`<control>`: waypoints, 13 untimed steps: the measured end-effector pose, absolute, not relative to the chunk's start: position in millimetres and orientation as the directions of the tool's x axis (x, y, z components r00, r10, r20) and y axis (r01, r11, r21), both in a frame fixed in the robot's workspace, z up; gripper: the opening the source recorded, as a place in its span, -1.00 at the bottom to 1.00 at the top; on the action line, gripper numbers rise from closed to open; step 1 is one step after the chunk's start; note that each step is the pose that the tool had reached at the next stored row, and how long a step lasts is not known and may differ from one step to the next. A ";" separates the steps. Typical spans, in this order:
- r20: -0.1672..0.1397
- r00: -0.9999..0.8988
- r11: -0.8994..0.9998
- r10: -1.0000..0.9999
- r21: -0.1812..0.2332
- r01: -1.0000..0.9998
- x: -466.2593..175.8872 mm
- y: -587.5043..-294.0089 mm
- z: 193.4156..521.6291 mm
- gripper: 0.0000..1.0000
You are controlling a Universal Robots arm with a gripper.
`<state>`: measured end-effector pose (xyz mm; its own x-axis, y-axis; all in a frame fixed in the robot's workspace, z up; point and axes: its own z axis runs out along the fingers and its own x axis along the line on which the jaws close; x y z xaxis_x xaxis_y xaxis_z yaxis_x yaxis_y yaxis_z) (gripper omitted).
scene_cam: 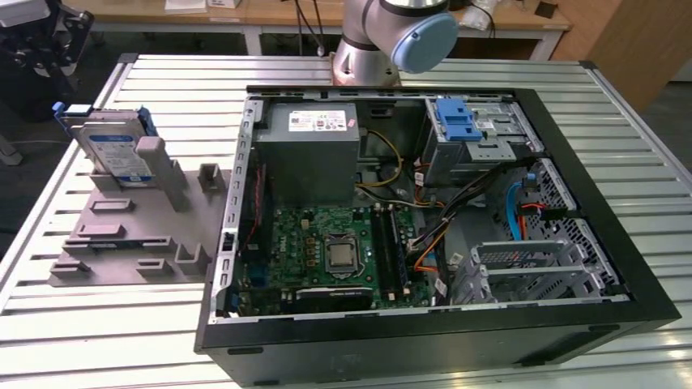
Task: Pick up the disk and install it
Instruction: 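Pick up the disk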
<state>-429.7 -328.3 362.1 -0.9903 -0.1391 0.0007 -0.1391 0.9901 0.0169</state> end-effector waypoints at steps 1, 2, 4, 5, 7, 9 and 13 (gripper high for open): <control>0.001 -0.989 0.989 -0.147 0.017 -0.147 -429.7 -328.3 362.1 -0.76; 0.001 -0.988 0.988 -0.156 0.017 -0.156 -429.8 -328.3 362.1 -0.76; 0.001 -0.985 0.985 -0.174 0.017 -0.174 -429.8 -328.3 362.1 -0.76; 0.001 -0.983 0.983 -0.182 0.017 -0.182 -429.8 -328.3 362.1 -0.76; 0.001 -0.980 0.980 -0.199 0.017 -0.199 -429.8 -328.3 362.1 -0.76; 0.001 -0.976 0.976 -0.218 0.017 -0.218 -429.8 -328.3 362.1 -0.76; 0.000 -0.967 0.967 -0.254 0.017 -0.253 -430.0 -328.6 361.9 -0.76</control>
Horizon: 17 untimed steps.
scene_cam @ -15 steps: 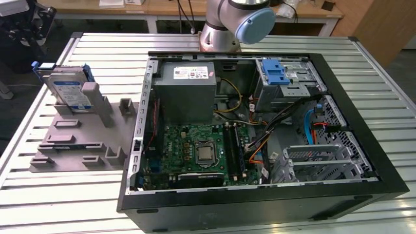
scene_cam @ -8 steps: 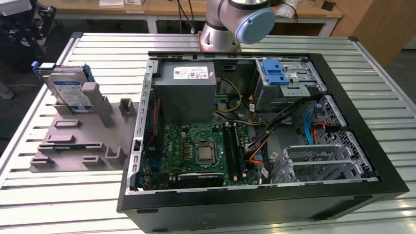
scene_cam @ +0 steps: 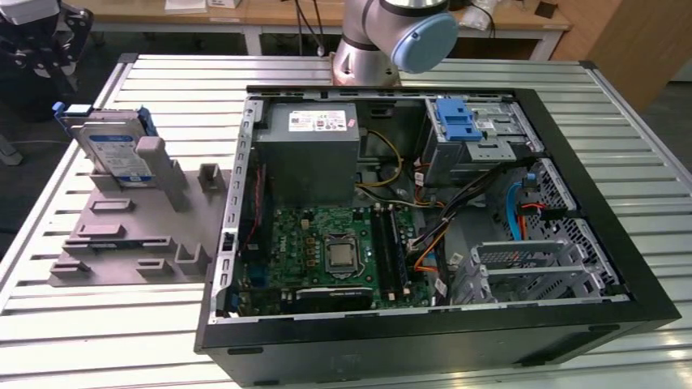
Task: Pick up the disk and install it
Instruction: 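Pick up the disk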
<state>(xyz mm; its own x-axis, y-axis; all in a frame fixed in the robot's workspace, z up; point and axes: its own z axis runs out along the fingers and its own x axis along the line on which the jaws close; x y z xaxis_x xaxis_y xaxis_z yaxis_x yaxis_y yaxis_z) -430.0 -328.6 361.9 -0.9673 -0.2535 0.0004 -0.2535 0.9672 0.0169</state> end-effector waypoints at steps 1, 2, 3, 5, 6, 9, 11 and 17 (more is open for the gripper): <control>0.000 -0.965 0.965 -0.261 0.017 -0.261 -430.1 -329.1 361.9 -0.76; 0.000 -0.964 0.964 -0.267 0.017 -0.267 -430.2 -329.6 361.9 -0.76; 0.001 -0.962 0.962 -0.273 0.017 -0.273 -430.2 -330.2 361.8 -0.76; 0.001 -0.959 0.958 -0.285 0.017 -0.285 -430.4 -331.2 361.7 -0.76; 0.001 -0.956 0.956 -0.293 0.017 -0.292 -430.4 -331.3 361.6 -0.76; 0.001 -0.944 0.944 -0.329 0.017 -0.329 -430.5 -331.5 361.3 -0.76; 0.001 -0.935 0.935 -0.354 0.017 -0.354 -430.5 -331.5 361.1 -0.76; 0.001 -0.902 0.902 -0.432 0.017 -0.432 -430.7 -331.6 360.4 -0.76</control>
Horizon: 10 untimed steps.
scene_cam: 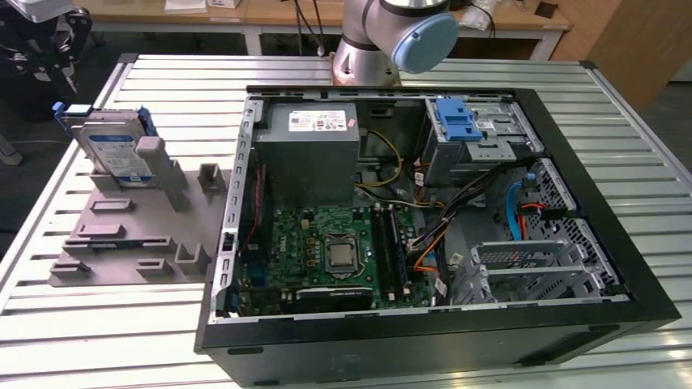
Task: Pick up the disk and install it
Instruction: 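Pick up the disk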
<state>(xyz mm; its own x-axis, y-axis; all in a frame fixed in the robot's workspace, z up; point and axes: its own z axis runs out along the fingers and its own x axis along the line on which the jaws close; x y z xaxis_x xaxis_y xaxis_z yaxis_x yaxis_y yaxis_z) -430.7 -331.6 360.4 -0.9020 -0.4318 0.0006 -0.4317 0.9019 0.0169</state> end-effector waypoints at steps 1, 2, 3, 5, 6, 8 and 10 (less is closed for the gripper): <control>0.001 -0.895 0.895 -0.445 0.017 -0.445 -430.8 -331.5 360.3 -0.76; 0.001 -0.889 0.889 -0.458 0.017 -0.458 -430.8 -331.5 360.2 -0.76; 0.001 -0.883 0.883 -0.470 0.017 -0.470 -430.9 -331.6 360.2 -0.76; 0.001 -0.869 0.869 -0.494 0.017 -0.494 -431.0 -331.6 360.0 -0.76; 0.001 -0.862 0.862 -0.506 0.017 -0.506 -431.0 -331.6 359.9 -0.76; 0.001 -0.847 0.847 -0.532 0.017 -0.532 -431.0 -331.6 359.8 -0.76; 0.001 -0.830 0.830 -0.558 0.017 -0.558 -431.1 -331.6 359.5 -0.76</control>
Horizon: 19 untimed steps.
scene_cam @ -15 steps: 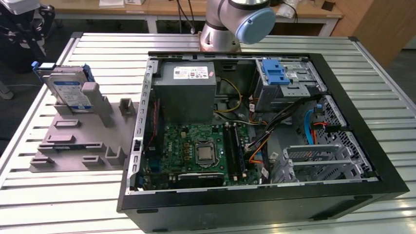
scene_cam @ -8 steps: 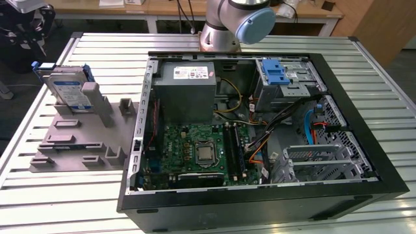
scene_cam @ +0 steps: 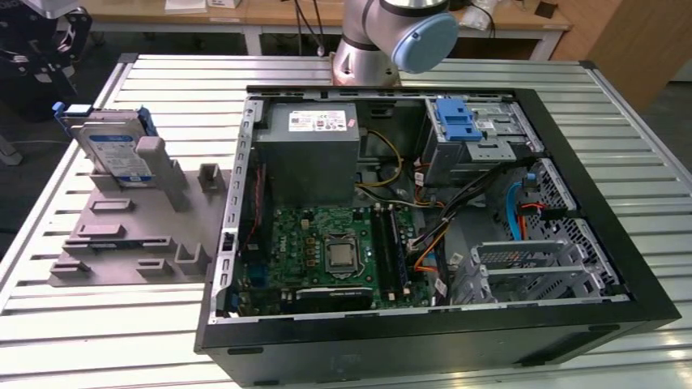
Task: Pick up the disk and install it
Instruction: 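Pick up the disk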
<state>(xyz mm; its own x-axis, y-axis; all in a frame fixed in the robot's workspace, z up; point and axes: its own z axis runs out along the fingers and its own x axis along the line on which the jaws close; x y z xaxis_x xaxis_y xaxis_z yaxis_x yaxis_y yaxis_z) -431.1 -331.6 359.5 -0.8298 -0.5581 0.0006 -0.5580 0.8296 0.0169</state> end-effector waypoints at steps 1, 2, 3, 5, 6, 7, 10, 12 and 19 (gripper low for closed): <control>0.001 -0.821 0.821 -0.571 0.017 -0.571 -431.2 -331.6 359.4 -0.76; 0.001 -0.812 0.812 -0.584 0.017 -0.583 -431.2 -331.6 359.3 -0.76; 0.001 -0.803 0.803 -0.596 0.017 -0.596 -431.2 -331.6 359.2 -0.76; 0.001 -0.783 0.783 -0.622 0.017 -0.622 -431.3 -331.6 358.9 -0.76; 0.001 -0.773 0.773 -0.635 0.017 -0.635 -431.3 -331.6 358.8 -0.76; 0.001 -0.763 0.762 -0.647 0.017 -0.647 -431.3 -331.6 358.6 -0.76; 0.001 -0.731 0.730 -0.683 0.017 -0.683 -431.4 -331.6 358.2 -0.76; 0.001 -0.706 0.706 -0.708 0.017 -0.708 -431.4 -331.6 357.7 -0.76; 0.001 -0.613 0.612 -0.790 0.017 -0.790 -431.5 -331.6 355.7 -0.76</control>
<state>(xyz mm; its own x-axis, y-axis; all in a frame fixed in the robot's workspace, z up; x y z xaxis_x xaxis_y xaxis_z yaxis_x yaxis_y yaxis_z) -431.5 -331.6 355.7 -0.6125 -0.7905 0.0006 -0.7903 0.6124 0.0169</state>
